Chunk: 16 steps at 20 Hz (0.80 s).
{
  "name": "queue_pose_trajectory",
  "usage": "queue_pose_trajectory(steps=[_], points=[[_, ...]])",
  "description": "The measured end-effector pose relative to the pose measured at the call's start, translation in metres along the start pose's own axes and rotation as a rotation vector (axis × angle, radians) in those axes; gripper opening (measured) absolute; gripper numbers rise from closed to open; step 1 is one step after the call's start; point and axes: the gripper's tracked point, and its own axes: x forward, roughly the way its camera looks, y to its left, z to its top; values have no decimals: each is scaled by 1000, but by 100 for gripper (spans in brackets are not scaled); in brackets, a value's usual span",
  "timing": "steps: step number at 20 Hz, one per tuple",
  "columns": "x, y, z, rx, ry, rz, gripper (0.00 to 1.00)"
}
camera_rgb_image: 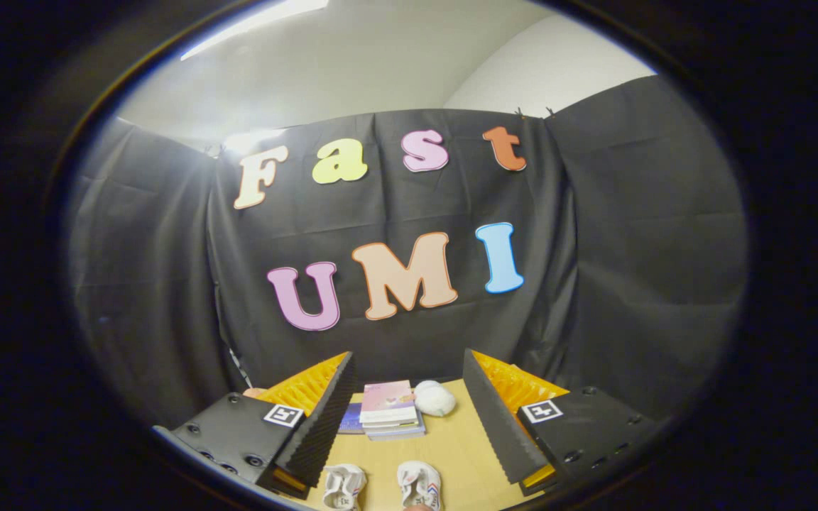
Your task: Open the storage box then place both shoes into the box .Put the left shoe in first, then the right shoe, with the right side of both shoes facing outward in a uniform manner.
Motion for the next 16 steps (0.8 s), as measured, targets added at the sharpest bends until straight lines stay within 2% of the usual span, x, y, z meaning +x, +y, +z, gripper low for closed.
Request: queue_pose_trajectory(steps=[11, 16], points=[[11, -4, 0, -9, -4, -6, 95], [20, 27, -32, 106, 26, 57, 95]])
